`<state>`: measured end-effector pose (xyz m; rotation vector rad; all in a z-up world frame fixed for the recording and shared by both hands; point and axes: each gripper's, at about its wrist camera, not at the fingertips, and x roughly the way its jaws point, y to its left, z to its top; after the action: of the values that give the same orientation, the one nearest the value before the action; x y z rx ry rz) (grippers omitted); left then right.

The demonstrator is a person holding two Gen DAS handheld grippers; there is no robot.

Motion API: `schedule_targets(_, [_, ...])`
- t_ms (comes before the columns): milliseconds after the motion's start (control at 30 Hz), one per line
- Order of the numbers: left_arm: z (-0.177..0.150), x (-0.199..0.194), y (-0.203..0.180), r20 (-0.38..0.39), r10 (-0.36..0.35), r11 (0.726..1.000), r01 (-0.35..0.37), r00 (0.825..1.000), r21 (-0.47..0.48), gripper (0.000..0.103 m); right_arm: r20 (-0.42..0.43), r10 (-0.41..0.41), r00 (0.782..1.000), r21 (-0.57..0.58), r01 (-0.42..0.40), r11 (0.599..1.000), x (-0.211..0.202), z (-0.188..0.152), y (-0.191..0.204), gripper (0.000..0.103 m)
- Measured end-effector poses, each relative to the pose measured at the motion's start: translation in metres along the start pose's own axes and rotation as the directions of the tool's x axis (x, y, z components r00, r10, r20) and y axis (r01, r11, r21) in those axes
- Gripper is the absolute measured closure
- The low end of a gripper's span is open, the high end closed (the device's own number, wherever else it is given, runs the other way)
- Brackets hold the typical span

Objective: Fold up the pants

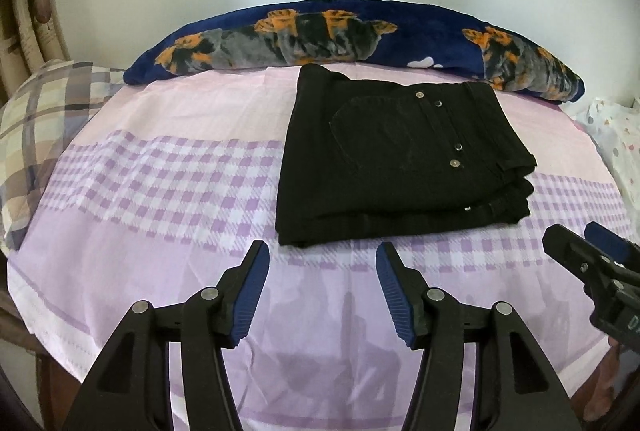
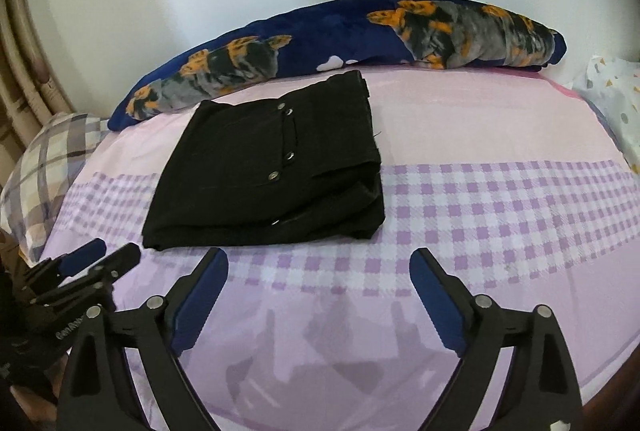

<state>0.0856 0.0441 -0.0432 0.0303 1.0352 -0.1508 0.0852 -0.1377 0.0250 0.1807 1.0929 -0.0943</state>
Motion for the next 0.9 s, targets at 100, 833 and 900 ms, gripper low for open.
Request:
schedule_targets(100, [-0.004, -0.005, -0.002, 0.005, 0.001, 1.0, -0.001, 1.0, -0.007, 0.046, 0.012, -0.004, 1.0, -0.017, 0.004, 1.0, -0.003, -0.004, 0.005, 0.009])
schedule_targets(833, [-0.014, -0.017, -0.012, 0.028, 0.025, 1.0, -0.026, 0.999, 0.016, 0.046, 0.029, -0.023, 0.999, -0.043, 0.024, 0.999, -0.002, -0.007, 0.008, 0.007])
schedule_targets(900, [-0.014, -0.017, -0.011, 0.029, 0.025, 1.0, -0.026, 0.999, 0.016, 0.046, 0.03, -0.023, 0.999, -0.042, 0.024, 0.999, -0.002, -0.008, 0.008, 0.007])
